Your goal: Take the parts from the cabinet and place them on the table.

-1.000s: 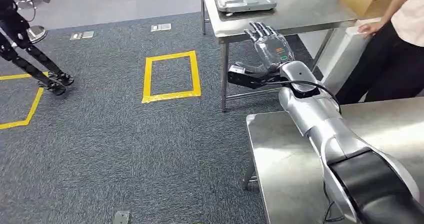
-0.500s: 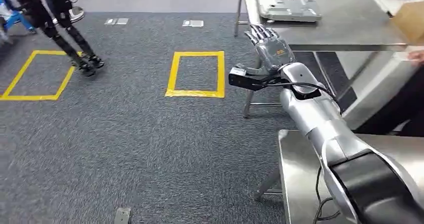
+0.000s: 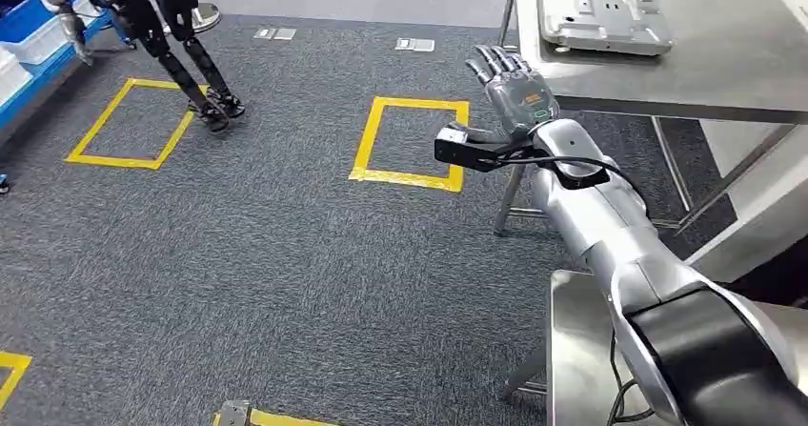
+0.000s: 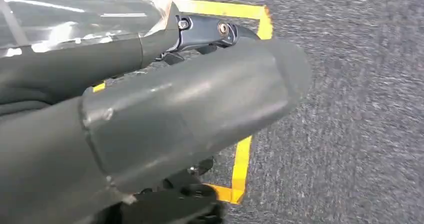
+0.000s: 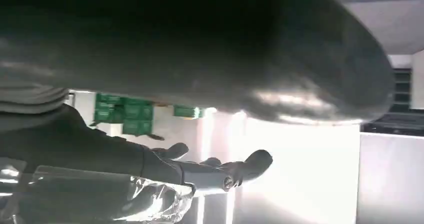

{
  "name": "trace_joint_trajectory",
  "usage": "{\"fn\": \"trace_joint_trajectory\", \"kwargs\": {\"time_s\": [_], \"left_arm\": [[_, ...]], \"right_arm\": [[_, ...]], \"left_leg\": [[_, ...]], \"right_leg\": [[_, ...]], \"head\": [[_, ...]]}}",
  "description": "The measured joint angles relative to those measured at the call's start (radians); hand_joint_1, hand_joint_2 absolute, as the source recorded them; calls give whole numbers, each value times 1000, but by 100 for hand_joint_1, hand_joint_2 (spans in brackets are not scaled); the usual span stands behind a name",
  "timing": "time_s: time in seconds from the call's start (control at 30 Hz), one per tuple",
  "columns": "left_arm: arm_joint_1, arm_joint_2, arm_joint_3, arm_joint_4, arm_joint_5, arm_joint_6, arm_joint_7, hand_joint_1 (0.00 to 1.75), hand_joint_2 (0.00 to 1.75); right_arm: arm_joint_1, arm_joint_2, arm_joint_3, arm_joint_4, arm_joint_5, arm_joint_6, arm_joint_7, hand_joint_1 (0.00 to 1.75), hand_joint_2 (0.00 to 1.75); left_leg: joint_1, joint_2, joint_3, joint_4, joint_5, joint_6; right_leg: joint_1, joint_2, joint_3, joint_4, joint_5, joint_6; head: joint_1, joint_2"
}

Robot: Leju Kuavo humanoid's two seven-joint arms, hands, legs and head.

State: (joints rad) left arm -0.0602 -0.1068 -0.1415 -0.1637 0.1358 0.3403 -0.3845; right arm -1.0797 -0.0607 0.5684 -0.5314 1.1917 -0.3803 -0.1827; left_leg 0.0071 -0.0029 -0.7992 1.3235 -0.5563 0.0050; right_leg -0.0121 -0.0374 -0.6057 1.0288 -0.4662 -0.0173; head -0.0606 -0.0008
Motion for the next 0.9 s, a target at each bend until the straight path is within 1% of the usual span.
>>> {"fn": "trace_joint_trajectory", "kwargs": {"time_s": [0.03,0.07,0.1,0.13,0.17,0.2,0.23,0.27,0.3,0.33,0.37,0.4,0.43,0.47,0.5,0.53,0.57,0.6,0.63,0.67,0.7,0.73,0.8,0.83,0.87,0.9], "left_arm": [[0,0,0,0,0,0,1,0,0],[0,0,0,0,-1,0,1,0,0],[0,0,0,0,-1,0,2,0,0],[0,0,0,0,-1,0,1,0,0],[-1,0,0,0,-1,0,1,0,0],[-3,0,0,0,-1,2,1,0,0],[-3,0,0,0,-1,3,2,0,0],[-3,1,0,0,-1,3,2,0,0],[-2,2,0,0,-1,3,1,0,0],[-1,1,0,0,-1,3,2,0,0],[-1,1,0,0,-2,3,0,0,0],[-6,1,0,0,-1,3,1,0,0],[-9,1,0,0,-1,2,1,0,0],[-9,0,0,0,-2,0,1,0,0],[-7,-1,0,0,-1,0,2,0,0],[-5,-2,0,0,-1,-1,2,0,0],[-5,-2,0,0,-1,-2,2,0,0],[-5,-2,0,0,-1,-3,2,0,0],[-5,-2,0,0,-1,-3,3,0,0],[-5,-1,0,0,-1,-3,3,0,0],[-6,0,0,0,-1,-3,3,0,0],[-4,-1,0,0,-1,-3,3,0,0],[2,-1,0,0,-1,-2,3,0,0],[5,2,0,0,0,0,4,0,0],[6,1,0,0,0,1,4,0,0],[5,2,0,0,0,2,4,0,0]], "right_arm": [[0,0,0,0,0,0,-1,0,0],[0,0,0,0,0,0,-2,0,0],[-1,0,0,0,0,-1,-3,0,0],[-1,0,0,0,0,-2,-1,0,0],[0,0,0,0,1,-3,2,0,0],[-2,-2,-1,1,2,-5,4,0,0],[0,-2,0,1,2,-6,4,0,0],[2,-1,0,1,3,-7,4,0,0],[2,3,0,1,4,-8,5,0,0],[3,3,0,0,4,-8,5,0,0],[2,0,-2,1,4,-11,6,0,0],[1,0,-2,1,3,-14,6,0,0],[5,-5,-2,2,3,-14,7,0,0],[12,-11,-3,4,2,-14,9,0,0],[18,-15,-4,6,2,-14,12,0,0],[22,-16,-6,7,1,-15,12,0,0],[22,-17,-8,7,-1,-15,12,0,0],[21,-17,-10,7,-1,-15,11,0,0],[20,-18,-12,7,-2,-15,11,0,0],[21,-19,-15,8,-2,-15,6,0,0],[21,-17,-14,10,-2,-15,2,0,0],[23,-16,-14,10,-2,-15,2,0,0],[24,-11,-15,10,-2,-16,1,0,0],[22,-7,-15,10,-3,-16,1,0,0],[21,-3,-16,10,-3,-17,0,0,0],[21,-3,-16,10,-2,-17,-3,0,0]], "left_leg": [[0,0,5,-23,25,2],[0,2,32,-83,62,5],[-1,11,83,-180,110,12],[-6,42,131,-264,144,20],[-22,95,149,-295,129,25],[-24,75,148,-299,132,28],[-26,63,147,-298,131,30],[-28,52,146,-298,130,33],[-28,38,151,-309,134,39],[-13,30,168,-326,144,46],[-18,18,175,-334,145,50],[-16,9,176,-333,147,56],[-15,-5,177,-333,147,57],[-13,-22,177,-333,146,58],[-13,-38,177,-333,146,58],[-13,-54,178,-333,146,57],[-13,-68,179,-331,145,56],[-12,-81,181,-327,142,52],[-10,-91,182,-322,138,47],[-10,-102,173,-313,130,37],[-13,-111,169,-304,125,31],[-12,-114,166,-306,126,29],[-8,-126,165,-310,128,22],[-6,-114,163,-305,120,17],[-12,-54,153,-275,100,9],[-10,-24,125,-218,69,3]], "right_leg": [[2,-10,0,0,-2,-2],[3,-18,3,0,-4,0],[4,-27,7,0,-9,1],[6,-35,13,0,-12,2],[11,-41,16,-1,-16,7],[17,-50,16,-1,-18,12],[15,-59,18,-2,-20,16],[12,-70,21,-5,-23,21],[15,-82,29,-7,-25,26],[20,-76,21,0,-35,30],[12,-23,14,35,-51,29],[11,8,-19,105,-79,22],[8,23,-61,185,-107,18],[5,30,-107,265,-131,18],[4,32,-138,310,-137,24],[2,33,-145,302,-122,33],[-1,34,-126,244,-88,45],[-4,39,-90,160,-46,58],[-8,50,-54,78,-10,66],[-16,89,-29,11,13,69],[-14,78,-21,5,16,56],[-9,70,-21,8,16,47],[-5,58,-20,6,17,34],[-16,49,-15,-1,22,24],[-13,45,-11,-2,20,20],[-11,39,-9,-2,18,11]], "head": [[0,0],[-1,0],[0,0],[-1,0],[1,0],[3,0],[1,0],[2,0],[2,0],[3,0],[6,0],[2,0],[7,0],[8,0],[11,0],[11,0],[11,0],[11,0],[11,0],[13,0],[13,0],[11,0],[13,0],[12,0],[8,0],[5,0]]}}
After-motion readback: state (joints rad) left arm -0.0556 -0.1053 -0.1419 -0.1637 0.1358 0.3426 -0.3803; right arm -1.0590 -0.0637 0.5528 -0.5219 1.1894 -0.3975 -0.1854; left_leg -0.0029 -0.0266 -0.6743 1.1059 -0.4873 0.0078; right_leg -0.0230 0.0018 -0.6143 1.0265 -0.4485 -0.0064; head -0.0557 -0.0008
